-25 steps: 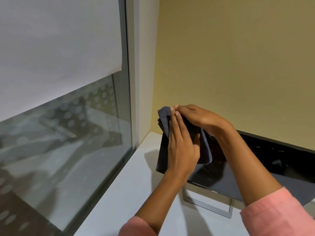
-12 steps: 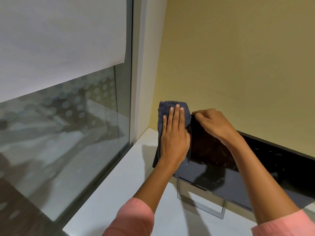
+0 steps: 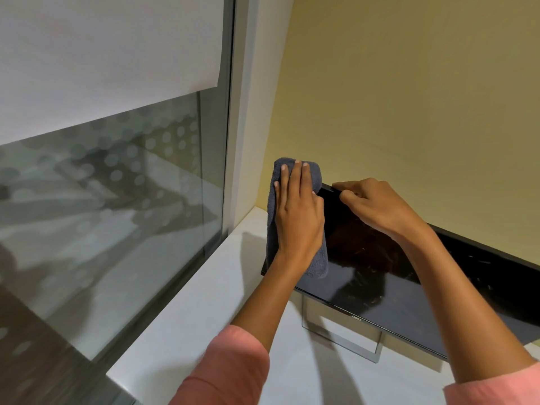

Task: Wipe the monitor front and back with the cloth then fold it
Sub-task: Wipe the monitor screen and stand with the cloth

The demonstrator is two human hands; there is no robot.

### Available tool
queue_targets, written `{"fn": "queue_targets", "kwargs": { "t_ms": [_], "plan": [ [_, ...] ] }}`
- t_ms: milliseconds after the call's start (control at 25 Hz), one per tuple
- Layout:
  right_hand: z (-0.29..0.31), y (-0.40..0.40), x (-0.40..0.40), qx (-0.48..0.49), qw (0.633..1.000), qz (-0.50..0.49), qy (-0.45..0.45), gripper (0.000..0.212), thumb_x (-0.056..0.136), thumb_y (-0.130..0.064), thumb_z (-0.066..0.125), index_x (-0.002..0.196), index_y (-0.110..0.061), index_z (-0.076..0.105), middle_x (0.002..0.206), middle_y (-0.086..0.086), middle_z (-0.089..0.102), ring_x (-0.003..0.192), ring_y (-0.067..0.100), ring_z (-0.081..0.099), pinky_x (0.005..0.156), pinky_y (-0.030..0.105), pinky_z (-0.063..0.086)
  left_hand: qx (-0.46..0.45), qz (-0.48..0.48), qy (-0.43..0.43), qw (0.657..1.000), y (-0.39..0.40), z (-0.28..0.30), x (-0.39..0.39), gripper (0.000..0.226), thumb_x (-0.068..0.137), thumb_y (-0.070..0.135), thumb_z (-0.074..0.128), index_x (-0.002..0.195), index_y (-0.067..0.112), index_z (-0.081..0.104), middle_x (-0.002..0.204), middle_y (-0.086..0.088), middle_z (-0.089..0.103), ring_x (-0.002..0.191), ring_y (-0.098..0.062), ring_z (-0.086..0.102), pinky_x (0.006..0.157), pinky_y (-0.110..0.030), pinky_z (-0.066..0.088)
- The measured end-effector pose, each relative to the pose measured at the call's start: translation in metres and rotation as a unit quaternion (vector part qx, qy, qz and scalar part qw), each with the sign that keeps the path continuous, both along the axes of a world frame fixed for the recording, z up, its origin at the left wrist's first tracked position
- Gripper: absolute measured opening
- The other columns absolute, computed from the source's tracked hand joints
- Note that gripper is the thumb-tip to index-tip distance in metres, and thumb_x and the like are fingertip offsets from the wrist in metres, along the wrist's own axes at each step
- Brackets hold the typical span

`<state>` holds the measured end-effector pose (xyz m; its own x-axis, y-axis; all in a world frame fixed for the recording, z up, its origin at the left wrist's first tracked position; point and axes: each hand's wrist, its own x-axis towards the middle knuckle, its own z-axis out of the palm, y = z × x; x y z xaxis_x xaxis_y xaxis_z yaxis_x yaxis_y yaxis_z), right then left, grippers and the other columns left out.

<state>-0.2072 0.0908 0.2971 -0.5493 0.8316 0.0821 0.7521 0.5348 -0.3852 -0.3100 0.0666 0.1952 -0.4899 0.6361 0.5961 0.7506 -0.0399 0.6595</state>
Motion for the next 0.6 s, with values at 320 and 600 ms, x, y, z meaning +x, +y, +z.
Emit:
{"fn": "queue_targets", "kwargs": {
  "t_ms": [320, 600],
  "plan": [
    [0.002, -0.006, -0.001, 0.009, 1.000, 0.010, -0.019, 0.039, 0.095, -0.015, 0.039, 0.131, -0.009, 0.055, 0.123, 0.013, 0.063, 0.119, 0.025, 0.053, 0.085, 0.024, 0.038, 0.017, -0.101, -0.237, 0.966, -0.015, -0.015, -0.025, 0.051, 0.098, 0.015, 0.036, 0.148, 0.016, 0.026, 0.151, -0.002, 0.032, 0.135, -0.016, 0.035, 0.106, -0.024, 0.028],
    [0.000, -0.008, 0.000, 0.004, 1.000, 0.017, -0.020, 0.044, 0.093, -0.017, 0.043, 0.136, -0.011, 0.049, 0.134, 0.006, 0.056, 0.125, 0.020, 0.050, 0.100, 0.024, 0.036, -0.063, -0.134, -0.234, 0.961, -0.022, -0.045, -0.025, 0.067, 0.095, 0.013, 0.048, 0.150, 0.015, 0.009, 0.157, -0.003, 0.015, 0.141, -0.018, 0.021, 0.108, -0.022, 0.019]
  ]
}}
